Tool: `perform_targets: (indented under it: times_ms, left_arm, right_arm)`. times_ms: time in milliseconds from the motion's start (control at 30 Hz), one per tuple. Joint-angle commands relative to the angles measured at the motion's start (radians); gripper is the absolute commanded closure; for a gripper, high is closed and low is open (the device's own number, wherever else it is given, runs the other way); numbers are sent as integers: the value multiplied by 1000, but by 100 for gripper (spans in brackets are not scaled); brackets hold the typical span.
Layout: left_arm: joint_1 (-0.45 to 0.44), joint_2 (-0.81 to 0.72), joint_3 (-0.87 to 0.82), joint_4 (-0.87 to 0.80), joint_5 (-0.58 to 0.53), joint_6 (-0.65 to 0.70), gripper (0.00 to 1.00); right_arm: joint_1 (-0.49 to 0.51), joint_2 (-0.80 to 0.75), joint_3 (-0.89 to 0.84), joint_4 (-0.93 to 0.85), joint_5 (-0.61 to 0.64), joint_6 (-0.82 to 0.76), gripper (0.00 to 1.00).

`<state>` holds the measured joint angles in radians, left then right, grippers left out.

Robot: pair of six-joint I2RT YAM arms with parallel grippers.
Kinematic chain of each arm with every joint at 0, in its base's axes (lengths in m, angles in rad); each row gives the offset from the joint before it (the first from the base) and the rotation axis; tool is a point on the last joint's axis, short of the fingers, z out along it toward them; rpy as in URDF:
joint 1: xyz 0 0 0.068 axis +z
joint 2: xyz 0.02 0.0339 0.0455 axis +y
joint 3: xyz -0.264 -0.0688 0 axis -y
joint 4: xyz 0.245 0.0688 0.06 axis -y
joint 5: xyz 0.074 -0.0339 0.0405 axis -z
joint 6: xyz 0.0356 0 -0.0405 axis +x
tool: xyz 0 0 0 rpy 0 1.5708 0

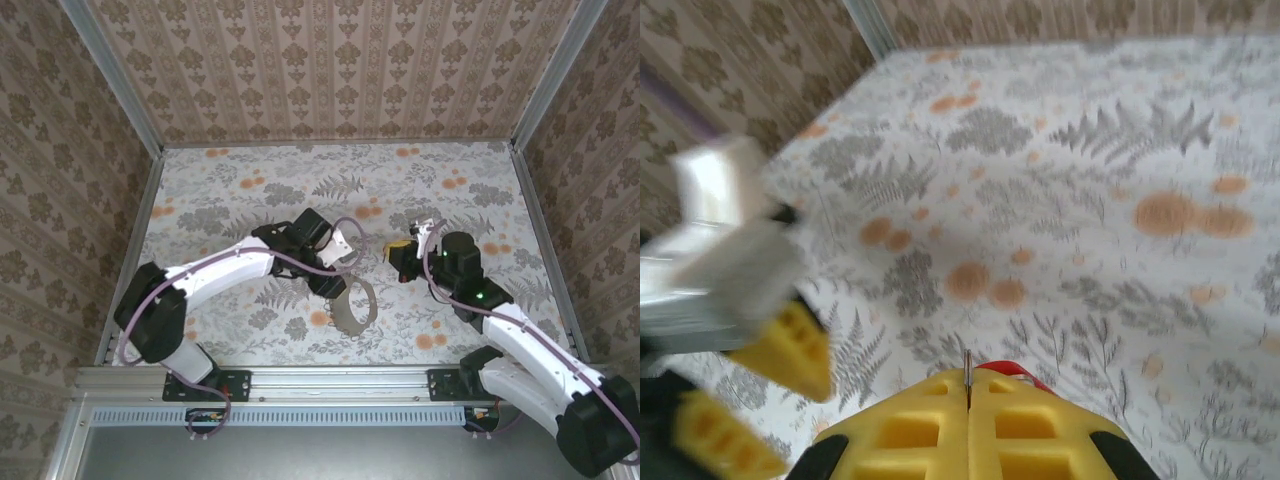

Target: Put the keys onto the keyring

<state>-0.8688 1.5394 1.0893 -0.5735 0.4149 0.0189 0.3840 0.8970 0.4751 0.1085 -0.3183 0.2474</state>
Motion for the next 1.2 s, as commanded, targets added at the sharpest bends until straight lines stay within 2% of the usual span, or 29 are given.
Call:
perform_targets:
  times_ms: [0, 300, 667, 1000, 1167]
  left_arm:
    - [-20, -58, -52, 27, 32, -68, 55]
    - [-56, -36, -124, 83, 9, -112, 56]
    - [70, -27, -126, 107, -4, -123, 58]
    - [130, -23, -176, 196, 21, -120, 58]
    - [132, -5, -182, 192, -14, -99, 58]
  right_arm:
    - [-4, 72, -15, 37, -23, 52, 100]
    - [-5, 126, -72, 68, 5, 120, 100]
    - [7, 253, -60, -13, 58, 239, 100]
    - [6, 335, -73, -35, 67, 327, 100]
    - [6, 406, -75, 10, 59, 356, 100]
